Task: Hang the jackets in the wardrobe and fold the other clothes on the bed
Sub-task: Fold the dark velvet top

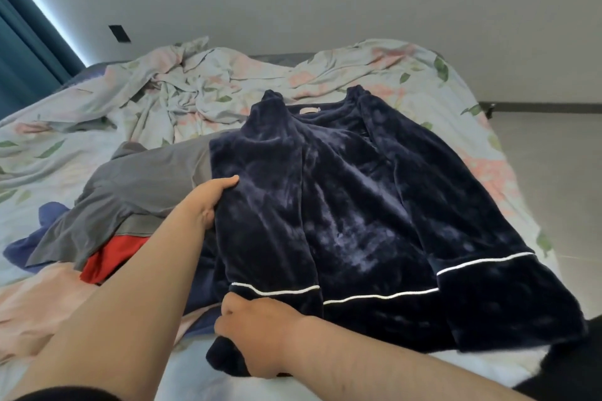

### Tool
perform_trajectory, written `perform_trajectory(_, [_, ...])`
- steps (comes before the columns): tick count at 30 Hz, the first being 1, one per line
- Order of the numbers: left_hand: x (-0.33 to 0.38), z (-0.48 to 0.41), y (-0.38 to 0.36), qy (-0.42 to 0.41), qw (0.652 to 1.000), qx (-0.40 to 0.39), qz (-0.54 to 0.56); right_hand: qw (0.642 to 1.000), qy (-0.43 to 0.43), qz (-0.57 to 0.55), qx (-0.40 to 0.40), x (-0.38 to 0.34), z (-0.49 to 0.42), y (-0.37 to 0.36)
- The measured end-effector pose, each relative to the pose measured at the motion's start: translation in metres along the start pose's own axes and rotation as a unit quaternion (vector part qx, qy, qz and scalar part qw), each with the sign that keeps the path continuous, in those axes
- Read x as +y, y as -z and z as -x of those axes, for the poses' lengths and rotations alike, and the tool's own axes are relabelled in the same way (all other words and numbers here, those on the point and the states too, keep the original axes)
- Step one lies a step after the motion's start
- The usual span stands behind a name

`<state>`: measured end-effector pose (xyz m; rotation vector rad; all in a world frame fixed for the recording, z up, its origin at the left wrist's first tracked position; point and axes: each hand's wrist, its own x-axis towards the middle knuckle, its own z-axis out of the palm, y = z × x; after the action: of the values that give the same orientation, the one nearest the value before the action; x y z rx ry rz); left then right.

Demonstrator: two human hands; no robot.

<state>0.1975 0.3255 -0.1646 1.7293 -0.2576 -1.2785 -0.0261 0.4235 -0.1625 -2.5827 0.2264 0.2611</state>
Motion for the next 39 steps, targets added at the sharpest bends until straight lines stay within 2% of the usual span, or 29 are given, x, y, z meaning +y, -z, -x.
perform_trajectory(4, [0.001,-0.006,-0.005,0.006,0.999,0.039,0.028,0.990,-0.035,-0.131,0.029,0.008,0.030,0.002])
perform_trajectory(6, [0.000,-0.009,-0.010,0.007,0.998,0.060,0.018,0.962,-0.091,-0.254,0.042,0.008,0.045,0.006])
perform_trajectory(8, [0.000,-0.009,-0.015,0.004,0.996,0.086,0.006,0.935,-0.150,-0.314,0.072,0.007,0.057,0.011])
perform_trajectory(12, [0.008,-0.003,-0.022,-0.040,0.985,0.166,0.008,0.942,-0.194,-0.239,0.136,0.015,0.084,0.023])
perform_trajectory(16, [0.022,0.021,-0.046,-0.074,0.990,0.101,0.066,0.895,-0.252,-0.299,0.215,0.035,0.107,0.018])
perform_trajectory(19, [0.035,0.037,-0.067,-0.091,0.979,0.094,0.156,0.865,-0.295,-0.340,0.222,0.049,0.122,0.014])
perform_trajectory(21, [0.046,0.045,-0.089,-0.123,0.974,0.087,0.169,0.845,-0.298,-0.385,0.221,0.058,0.135,0.017])
perform_trajectory(24, [0.063,0.052,-0.126,-0.153,0.971,0.076,0.166,0.812,-0.287,-0.447,0.243,0.071,0.159,0.024])
perform_trajectory(27, [0.083,0.046,-0.158,-0.153,0.977,0.038,0.141,0.790,-0.274,-0.488,0.250,0.085,0.183,0.034])
perform_trajectory(31, [0.098,0.045,-0.214,-0.202,0.976,0.022,0.076,0.770,-0.270,-0.508,0.276,0.110,0.213,0.047])
perform_trajectory(34, [0.102,0.043,-0.256,-0.238,0.969,0.043,0.038,0.759,-0.279,-0.515,0.285,0.128,0.235,0.050])
perform_trajectory(39, [0.098,0.037,-0.318,-0.291,0.948,0.124,0.013,0.728,-0.293,-0.543,0.299,0.153,0.267,0.048])
